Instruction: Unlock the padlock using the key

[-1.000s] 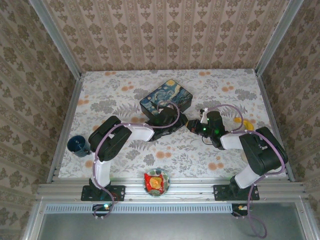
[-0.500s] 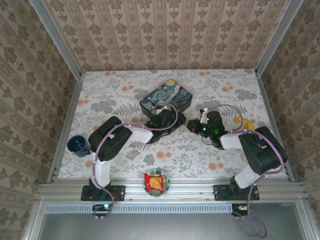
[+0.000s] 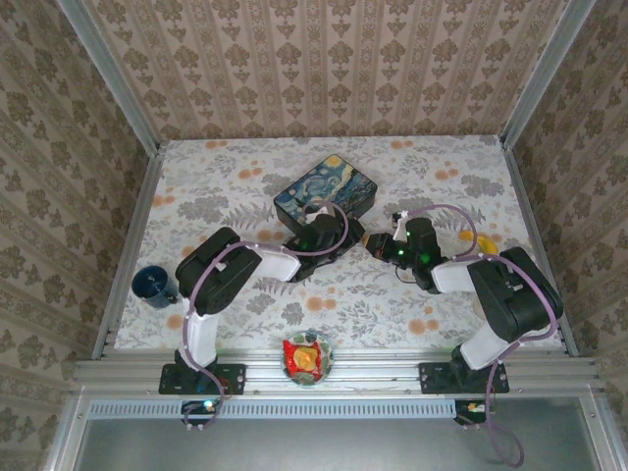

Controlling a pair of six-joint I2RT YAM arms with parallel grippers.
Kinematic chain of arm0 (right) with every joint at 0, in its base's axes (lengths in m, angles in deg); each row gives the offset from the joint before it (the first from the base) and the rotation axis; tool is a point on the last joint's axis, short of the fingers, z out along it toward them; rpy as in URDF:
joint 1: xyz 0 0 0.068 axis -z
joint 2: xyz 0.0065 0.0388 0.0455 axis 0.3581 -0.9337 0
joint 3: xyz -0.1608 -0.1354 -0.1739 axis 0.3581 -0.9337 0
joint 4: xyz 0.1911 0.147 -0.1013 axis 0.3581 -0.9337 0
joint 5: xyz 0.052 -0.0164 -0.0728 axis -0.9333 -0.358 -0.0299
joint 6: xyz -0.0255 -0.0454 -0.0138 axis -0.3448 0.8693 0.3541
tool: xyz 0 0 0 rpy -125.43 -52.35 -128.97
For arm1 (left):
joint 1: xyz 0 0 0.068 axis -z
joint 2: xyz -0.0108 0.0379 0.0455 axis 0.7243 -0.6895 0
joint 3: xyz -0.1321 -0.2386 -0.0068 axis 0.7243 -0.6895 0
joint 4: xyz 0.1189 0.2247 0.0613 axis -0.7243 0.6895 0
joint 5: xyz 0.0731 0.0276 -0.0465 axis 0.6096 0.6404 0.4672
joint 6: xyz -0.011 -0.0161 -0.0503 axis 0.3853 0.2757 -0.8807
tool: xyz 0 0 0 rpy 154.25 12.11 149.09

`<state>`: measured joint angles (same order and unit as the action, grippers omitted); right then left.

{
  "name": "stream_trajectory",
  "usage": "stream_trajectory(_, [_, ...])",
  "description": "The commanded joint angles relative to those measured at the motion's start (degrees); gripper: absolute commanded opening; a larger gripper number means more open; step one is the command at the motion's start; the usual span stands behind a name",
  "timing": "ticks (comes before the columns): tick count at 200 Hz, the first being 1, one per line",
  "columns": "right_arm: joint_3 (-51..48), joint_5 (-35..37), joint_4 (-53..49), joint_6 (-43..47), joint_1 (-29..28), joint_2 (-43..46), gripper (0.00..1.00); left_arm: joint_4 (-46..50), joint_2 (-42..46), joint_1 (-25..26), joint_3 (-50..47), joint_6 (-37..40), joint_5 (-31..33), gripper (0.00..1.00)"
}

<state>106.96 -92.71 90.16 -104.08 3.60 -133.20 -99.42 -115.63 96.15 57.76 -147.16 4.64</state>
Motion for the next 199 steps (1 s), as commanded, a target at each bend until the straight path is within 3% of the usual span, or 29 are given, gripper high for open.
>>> stream_trajectory(1, [1.77,-0.34,2.53,-0.99,0.17,-0.89,0.00,-0.19,-2.46,-0.69,1.07,-1.04,-2.20,0.45])
stream_trajectory(16, [1.84,-0.34,2.53,-1.12,0.19,-0.98,0.00,-0.90,-2.81,-0.78,1.32,-0.84,-2.65,0.42])
stream_trajectory(30, [1.89,-0.35,2.53,-1.21,0.16,-1.09,0.00,-1.13,-2.92,-0.78,1.32,-0.82,-2.88,0.34])
stream_trajectory(54, [1.90,-0.33,2.61,-1.23,0.16,-1.33,0.00,-1.34,-2.97,-0.91,0.84,-1.11,-2.96,0.32])
stream_trajectory(102, [2.03,0.08,2.61,-1.51,0.20,-1.42,0.00,-1.20,-2.83,-1.10,0.19,-1.47,-3.30,0.04])
stream_trajectory(141, [2.16,0.08,3.19,-1.91,0.17,-1.33,0.01,-1.68,-3.15,-0.96,0.49,-2.08,-4.49,0.00])
stream_trajectory(199, [2.32,1.00,-1.67,0.65,0.16,1.90,0.23,0.00,-1.47,-0.90,-0.14,-2.65,-5.64,0.00])
